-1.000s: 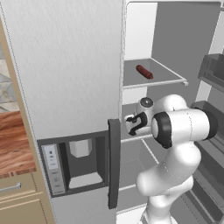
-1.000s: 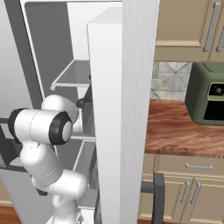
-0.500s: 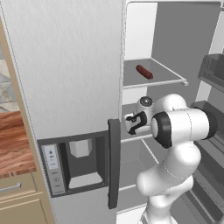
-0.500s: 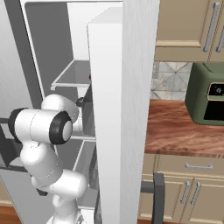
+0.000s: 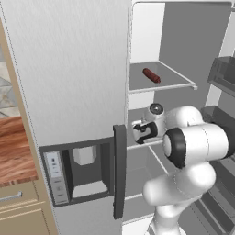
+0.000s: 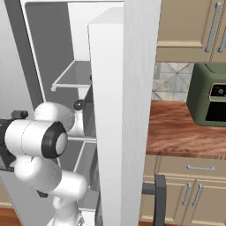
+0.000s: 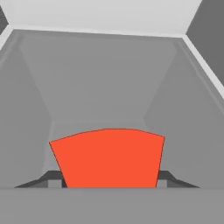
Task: Retrieve the sausage and cheese from the fridge and place them on the cutting board on the counter.
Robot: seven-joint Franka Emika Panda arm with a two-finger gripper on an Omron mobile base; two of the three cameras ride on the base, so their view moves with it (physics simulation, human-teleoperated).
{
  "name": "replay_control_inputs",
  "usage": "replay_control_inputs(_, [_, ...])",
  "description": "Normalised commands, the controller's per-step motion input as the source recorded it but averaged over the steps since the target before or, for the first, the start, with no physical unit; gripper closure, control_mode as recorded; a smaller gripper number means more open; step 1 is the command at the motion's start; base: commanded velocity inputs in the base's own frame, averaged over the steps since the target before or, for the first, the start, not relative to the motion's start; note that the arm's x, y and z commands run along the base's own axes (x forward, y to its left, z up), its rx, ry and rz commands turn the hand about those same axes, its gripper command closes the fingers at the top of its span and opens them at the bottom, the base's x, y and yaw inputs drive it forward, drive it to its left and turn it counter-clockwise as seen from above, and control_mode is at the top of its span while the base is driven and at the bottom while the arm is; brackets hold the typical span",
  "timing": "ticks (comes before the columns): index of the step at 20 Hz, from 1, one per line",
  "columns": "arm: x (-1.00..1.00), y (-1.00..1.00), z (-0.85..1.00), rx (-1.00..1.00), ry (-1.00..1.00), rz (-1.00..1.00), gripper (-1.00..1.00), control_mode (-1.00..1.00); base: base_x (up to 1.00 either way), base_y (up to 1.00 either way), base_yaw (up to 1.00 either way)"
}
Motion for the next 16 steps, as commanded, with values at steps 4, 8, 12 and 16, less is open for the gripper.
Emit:
replay_control_inputs(4, [-0.47,-0.12,0.82,0.01,-0.02,0.00,1.00,-1.00,0.00,0.00,0.00])
replay_control_inputs(8, [-0.41,-0.12,0.98,0.04,0.00,0.00,1.00,-1.00,0.00,0.00,0.00])
replay_control_inputs(12, [-0.91,-0.05,0.50,0.00,0.00,0.00,1.00,-1.00,0.00,0.00,0.00])
replay_control_inputs(16, [-0.95,0.00,0.60,0.00,0.00,0.00,1.00,-1.00,0.00,0.00,0.00])
